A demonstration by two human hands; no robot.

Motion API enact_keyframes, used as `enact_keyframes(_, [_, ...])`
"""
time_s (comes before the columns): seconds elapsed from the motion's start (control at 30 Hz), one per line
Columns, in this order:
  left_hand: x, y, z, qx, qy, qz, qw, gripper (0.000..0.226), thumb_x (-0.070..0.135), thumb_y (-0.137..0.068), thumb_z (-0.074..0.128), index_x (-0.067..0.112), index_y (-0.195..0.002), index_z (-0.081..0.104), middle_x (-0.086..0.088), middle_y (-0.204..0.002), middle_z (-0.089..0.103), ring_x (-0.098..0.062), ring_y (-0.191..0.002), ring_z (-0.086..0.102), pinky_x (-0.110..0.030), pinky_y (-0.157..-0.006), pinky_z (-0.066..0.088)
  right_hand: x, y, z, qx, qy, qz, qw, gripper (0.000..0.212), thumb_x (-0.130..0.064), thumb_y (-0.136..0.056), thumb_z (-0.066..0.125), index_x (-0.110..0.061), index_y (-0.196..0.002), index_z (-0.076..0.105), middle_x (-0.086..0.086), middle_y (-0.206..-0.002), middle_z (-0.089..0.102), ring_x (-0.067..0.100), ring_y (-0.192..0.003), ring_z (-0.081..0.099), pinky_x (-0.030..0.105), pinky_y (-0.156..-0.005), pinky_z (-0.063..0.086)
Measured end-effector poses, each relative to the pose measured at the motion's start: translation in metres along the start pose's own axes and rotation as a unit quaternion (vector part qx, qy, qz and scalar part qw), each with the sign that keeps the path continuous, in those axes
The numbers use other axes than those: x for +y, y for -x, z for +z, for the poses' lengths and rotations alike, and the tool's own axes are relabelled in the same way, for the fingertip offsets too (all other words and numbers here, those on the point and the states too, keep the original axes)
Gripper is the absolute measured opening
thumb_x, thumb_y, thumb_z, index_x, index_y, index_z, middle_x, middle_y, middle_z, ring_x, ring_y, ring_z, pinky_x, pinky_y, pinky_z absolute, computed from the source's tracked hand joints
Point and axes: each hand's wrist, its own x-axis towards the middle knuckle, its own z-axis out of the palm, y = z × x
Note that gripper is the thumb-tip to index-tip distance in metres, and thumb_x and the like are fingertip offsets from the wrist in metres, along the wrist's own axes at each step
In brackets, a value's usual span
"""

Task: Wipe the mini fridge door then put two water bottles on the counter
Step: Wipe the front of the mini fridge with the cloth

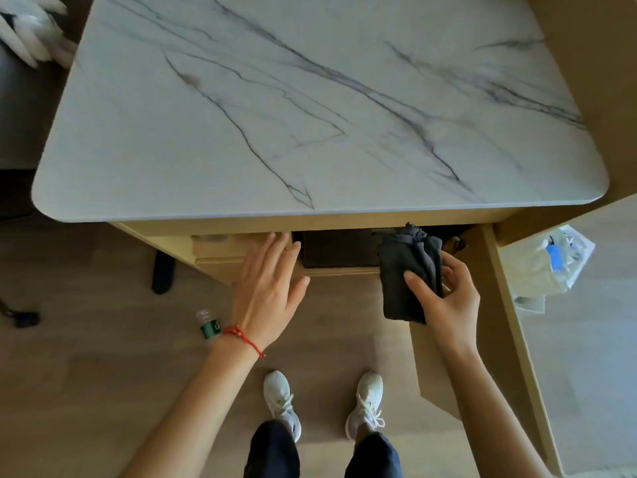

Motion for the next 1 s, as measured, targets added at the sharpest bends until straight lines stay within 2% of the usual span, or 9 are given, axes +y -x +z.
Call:
enact_keyframes(0.13, [0.000, 0.002, 0.050, 0.018, 0.007, 0.007, 1.000, 0.046, 0.033, -0.090, 0.043, 0.003, -0.124, 0.051, -0.019, -0.131, 0.051, -0.032, -0.127, 0.040, -0.041, -0.108, 0.028, 0.044, -0.016, 0.000, -0.015, -0.005, 0.004, 1.000, 0.047, -0.006, -0.079, 0.068, -0.023, -0.118, 0.046, -0.021, -0.099, 0.051, -0.018, -0.082, 0.057, 0.003, -0.058, 0.047])
enact_keyframes(0.23, [-0.008, 0.001, 0.089, 0.025, -0.002, 0.003, 1.000, 0.047, 0.036, -0.091, 0.039, 0.006, -0.126, 0.048, -0.018, -0.132, 0.051, -0.031, -0.127, 0.039, -0.042, -0.107, 0.030, 0.079, -0.033, 0.004, -0.021, -0.007, 0.000, 1.000, 0.047, -0.004, -0.078, 0.068, -0.024, -0.115, 0.046, -0.018, -0.099, 0.053, -0.010, -0.083, 0.058, 0.006, -0.059, 0.050])
enact_keyframes(0.4, [-0.033, -0.003, 0.155, 0.044, -0.009, 0.021, 0.999, 0.047, 0.040, -0.095, 0.031, 0.009, -0.129, 0.041, -0.018, -0.135, 0.049, -0.029, -0.130, 0.035, -0.042, -0.106, 0.030, 0.146, -0.064, 0.025, -0.018, -0.020, -0.023, 0.999, 0.050, -0.006, -0.076, 0.070, -0.023, -0.117, 0.047, -0.011, -0.104, 0.057, 0.007, -0.095, 0.061, 0.015, -0.065, 0.055])
enact_keyframes(0.5, [-0.050, -0.006, 0.196, 0.055, -0.024, 0.028, 0.998, 0.048, 0.038, -0.093, 0.035, 0.009, -0.131, 0.038, -0.017, -0.137, 0.047, -0.028, -0.131, 0.032, -0.045, -0.105, 0.033, 0.183, -0.079, 0.039, -0.015, -0.023, -0.042, 0.999, 0.052, -0.008, -0.075, 0.071, -0.023, -0.119, 0.047, -0.012, -0.107, 0.056, 0.011, -0.101, 0.060, 0.025, -0.071, 0.059])
enact_keyframes(0.57, [-0.062, -0.009, 0.220, 0.065, -0.029, 0.030, 0.997, 0.049, 0.039, -0.093, 0.035, 0.010, -0.133, 0.037, -0.017, -0.138, 0.045, -0.027, -0.132, 0.032, -0.046, -0.105, 0.035, 0.206, -0.091, 0.048, -0.013, -0.026, -0.068, 0.997, 0.052, -0.008, -0.075, 0.071, -0.027, -0.116, 0.047, -0.015, -0.106, 0.055, 0.010, -0.101, 0.060, 0.027, -0.074, 0.058])
enact_keyframes(0.7, [-0.085, -0.022, 0.265, 0.105, -0.034, 0.060, 0.992, 0.049, 0.037, -0.093, 0.038, 0.010, -0.134, 0.035, -0.016, -0.139, 0.044, -0.026, -0.134, 0.030, -0.047, -0.105, 0.037, 0.245, -0.114, 0.063, -0.028, -0.035, -0.134, 0.990, 0.052, -0.015, -0.072, 0.070, -0.044, -0.106, 0.044, -0.014, -0.107, 0.056, 0.003, -0.103, 0.059, 0.017, -0.076, 0.055])
enact_keyframes(0.83, [-0.107, -0.033, 0.303, 0.157, -0.040, 0.097, 0.982, 0.047, 0.033, -0.093, 0.042, 0.008, -0.132, 0.038, -0.016, -0.140, 0.041, -0.028, -0.135, 0.030, -0.051, -0.103, 0.037, 0.283, -0.139, 0.077, -0.027, -0.034, -0.199, 0.979, 0.049, -0.027, -0.067, 0.068, -0.045, -0.105, 0.044, -0.008, -0.105, 0.057, 0.002, -0.098, 0.060, 0.021, -0.081, 0.054])
enact_keyframes(0.93, [-0.122, -0.038, 0.327, 0.202, -0.082, 0.129, 0.967, 0.047, 0.033, -0.092, 0.043, 0.006, -0.131, 0.041, -0.017, -0.139, 0.044, -0.027, -0.134, 0.032, -0.047, -0.106, 0.033, 0.314, -0.158, 0.091, -0.020, -0.076, -0.249, 0.965, 0.046, -0.028, -0.069, 0.069, -0.047, -0.103, 0.045, -0.011, -0.102, 0.060, 0.007, -0.100, 0.061, 0.023, -0.081, 0.055])
enact_keyframes(1.0, [-0.130, -0.041, 0.342, 0.239, -0.104, 0.146, 0.954, 0.047, 0.031, -0.092, 0.044, 0.005, -0.131, 0.041, -0.017, -0.137, 0.045, -0.028, -0.133, 0.033, -0.044, -0.109, 0.029, 0.333, -0.172, 0.104, 0.002, -0.104, -0.282, 0.954, 0.047, -0.021, -0.070, 0.071, -0.042, -0.103, 0.045, -0.018, -0.100, 0.062, 0.006, -0.099, 0.062, 0.022, -0.081, 0.054])
